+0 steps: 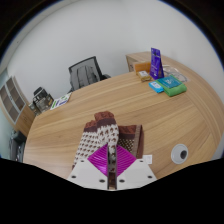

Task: Fold towel

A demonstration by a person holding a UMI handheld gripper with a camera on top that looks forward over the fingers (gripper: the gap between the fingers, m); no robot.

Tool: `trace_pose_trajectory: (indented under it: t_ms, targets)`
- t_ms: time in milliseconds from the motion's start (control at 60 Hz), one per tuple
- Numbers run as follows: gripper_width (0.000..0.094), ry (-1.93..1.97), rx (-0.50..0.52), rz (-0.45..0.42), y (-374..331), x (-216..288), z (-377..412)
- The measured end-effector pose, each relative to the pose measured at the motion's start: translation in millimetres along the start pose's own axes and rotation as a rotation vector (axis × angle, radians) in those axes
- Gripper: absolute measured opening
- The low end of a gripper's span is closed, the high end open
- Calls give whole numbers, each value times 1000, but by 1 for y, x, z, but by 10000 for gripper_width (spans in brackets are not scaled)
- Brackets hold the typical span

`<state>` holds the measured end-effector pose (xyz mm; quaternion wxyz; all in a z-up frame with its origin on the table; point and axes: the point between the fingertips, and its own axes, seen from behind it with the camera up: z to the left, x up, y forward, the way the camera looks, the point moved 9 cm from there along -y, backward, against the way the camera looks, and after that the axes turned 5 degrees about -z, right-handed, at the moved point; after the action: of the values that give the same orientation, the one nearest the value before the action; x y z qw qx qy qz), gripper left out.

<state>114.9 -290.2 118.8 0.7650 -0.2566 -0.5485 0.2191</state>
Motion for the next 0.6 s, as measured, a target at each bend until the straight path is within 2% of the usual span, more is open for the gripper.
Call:
trace_pose_trajectory:
  t_ms: [67, 100, 233, 283, 600]
  targets:
    - [152, -1, -27, 11, 7, -6, -17]
    - [224, 0, -40, 16, 9, -8, -26]
    - [731, -38, -141, 9, 2, -5, -58]
    - [854, -55, -159, 2, -4, -2, -65]
    - [856, -170, -202, -95, -86, 13, -24]
